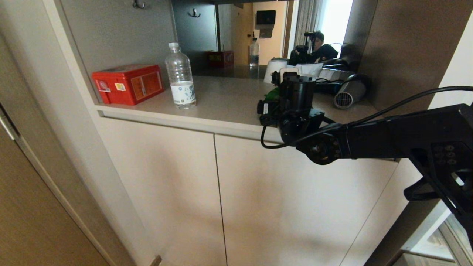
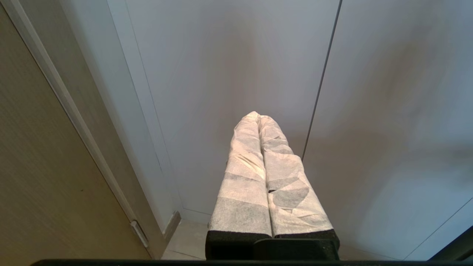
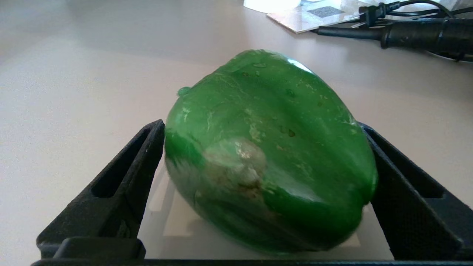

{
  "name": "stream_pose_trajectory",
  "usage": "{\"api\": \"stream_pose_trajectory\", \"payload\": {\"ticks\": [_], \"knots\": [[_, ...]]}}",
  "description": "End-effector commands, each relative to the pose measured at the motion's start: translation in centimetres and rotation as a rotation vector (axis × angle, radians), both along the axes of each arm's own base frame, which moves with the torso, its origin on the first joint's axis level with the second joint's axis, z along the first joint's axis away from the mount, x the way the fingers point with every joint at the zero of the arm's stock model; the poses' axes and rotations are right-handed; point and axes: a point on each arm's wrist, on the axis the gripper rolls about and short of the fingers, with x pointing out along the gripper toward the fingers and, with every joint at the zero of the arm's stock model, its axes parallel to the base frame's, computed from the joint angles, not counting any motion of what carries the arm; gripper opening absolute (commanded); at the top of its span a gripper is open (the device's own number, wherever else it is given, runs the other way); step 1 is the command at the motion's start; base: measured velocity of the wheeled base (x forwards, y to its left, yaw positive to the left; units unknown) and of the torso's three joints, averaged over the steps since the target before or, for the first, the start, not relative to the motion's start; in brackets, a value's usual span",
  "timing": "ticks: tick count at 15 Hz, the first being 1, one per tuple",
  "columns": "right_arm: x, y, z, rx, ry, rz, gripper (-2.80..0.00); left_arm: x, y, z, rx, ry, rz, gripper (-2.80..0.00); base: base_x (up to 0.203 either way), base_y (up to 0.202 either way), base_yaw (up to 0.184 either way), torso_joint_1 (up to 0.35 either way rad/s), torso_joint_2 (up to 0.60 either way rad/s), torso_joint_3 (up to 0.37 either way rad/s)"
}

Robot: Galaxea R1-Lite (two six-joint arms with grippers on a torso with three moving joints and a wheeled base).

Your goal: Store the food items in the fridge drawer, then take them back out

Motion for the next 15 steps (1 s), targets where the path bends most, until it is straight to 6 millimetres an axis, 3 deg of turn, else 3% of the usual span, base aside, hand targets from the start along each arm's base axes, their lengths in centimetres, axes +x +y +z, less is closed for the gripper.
{"api": "stream_pose_trajectory", "payload": {"ticks": [1,8,9,15], "knots": [[0.4,0.2,-0.4,-0.001,0.000,-0.005,0.00,0.0,0.0,0.0,0.000,0.000,0.001,-2.80,0.000,0.000,0.000,0.000,0.00,0.000],[1.3,-0.9,-0.7,-0.006,0.004,-0.034,0.00,0.0,0.0,0.0,0.000,0.000,0.001,-2.80,0.000,0.000,0.000,0.000,0.00,0.000],[1.3,-1.0,-0.7,-0.006,0.004,-0.037,-2.80,0.0,0.0,0.0,0.000,0.000,0.001,-2.80,0.000,0.000,0.000,0.000,0.00,0.000],[1.1,-1.2,-0.1,0.003,-0.009,-0.042,-2.80,0.0,0.0,0.0,0.000,0.000,0.001,-2.80,0.000,0.000,0.000,0.000,0.00,0.000]]}}
